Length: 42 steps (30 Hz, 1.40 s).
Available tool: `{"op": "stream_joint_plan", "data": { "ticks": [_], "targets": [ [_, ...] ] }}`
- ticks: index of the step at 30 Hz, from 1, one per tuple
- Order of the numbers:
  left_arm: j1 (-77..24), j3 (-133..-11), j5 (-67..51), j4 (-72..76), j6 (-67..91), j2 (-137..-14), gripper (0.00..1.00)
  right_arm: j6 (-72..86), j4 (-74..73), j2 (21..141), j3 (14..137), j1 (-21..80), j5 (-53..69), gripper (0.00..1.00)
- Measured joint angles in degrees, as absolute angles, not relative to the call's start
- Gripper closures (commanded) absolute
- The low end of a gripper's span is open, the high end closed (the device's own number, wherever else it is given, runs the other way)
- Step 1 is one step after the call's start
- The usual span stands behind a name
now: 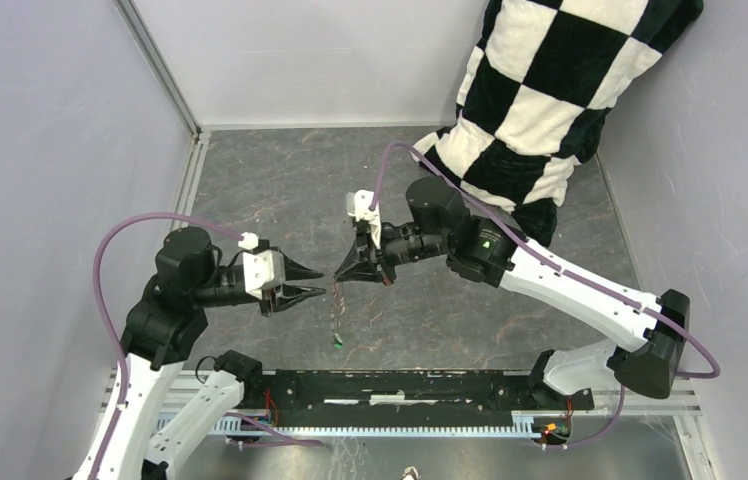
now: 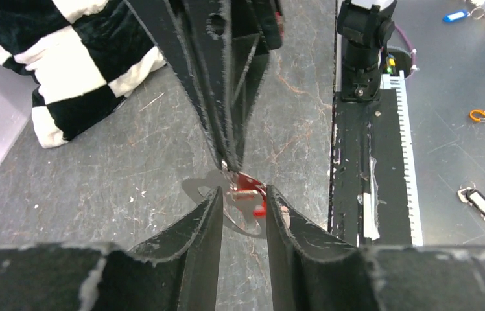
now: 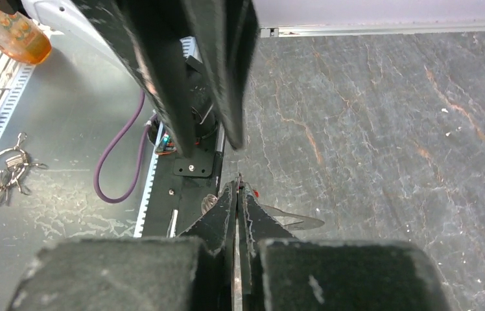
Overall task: Put the keys on the keyring
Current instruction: Adjust the key on the keyring.
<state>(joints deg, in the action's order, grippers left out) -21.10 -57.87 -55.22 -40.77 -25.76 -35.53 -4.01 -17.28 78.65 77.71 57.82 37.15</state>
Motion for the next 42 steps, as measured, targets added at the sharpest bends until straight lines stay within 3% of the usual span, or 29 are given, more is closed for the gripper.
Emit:
{"op": "stream_joint_plan", "data": {
  "ticks": [3, 6, 12, 21, 32, 42],
  "targets": [
    [-21.1, -58.46, -55.48, -43.13, -28.82, -35.4, 0.63, -0.56, -13.3, 77.32, 73.93, 55.72, 39.2, 1.0],
    [-21.1, -58.46, -55.42, -44.62, -30.79, -35.11, 0.54, 2.48, -9.43, 77.03, 72.25, 54.89, 41.08, 1.0],
    [-21.1, -57.98, -55.4, -43.66, -32.03, -34.68, 0.52, 6.66, -2.85, 76.73, 70.94, 55.0, 44.12, 1.0],
    [-21.15, -55.75, -51.29, -38.68, -32.23, -32.21, 0.59, 8.91, 0.32, 76.55, 70.74, 55.0, 46.39, 1.0],
    [-21.15, -55.77, -56.01, -39.05, -32.23, -32.36, 0.67, 9.67, 0.43, 76.55, 70.74, 55.0, 46.57, 1.0],
    [-21.15, -56.01, -56.93, -38.52, -31.4, -33.82, 0.81, 10.79, 1.45, 76.55, 70.65, 55.0, 46.61, 1.0]
  ]
}}
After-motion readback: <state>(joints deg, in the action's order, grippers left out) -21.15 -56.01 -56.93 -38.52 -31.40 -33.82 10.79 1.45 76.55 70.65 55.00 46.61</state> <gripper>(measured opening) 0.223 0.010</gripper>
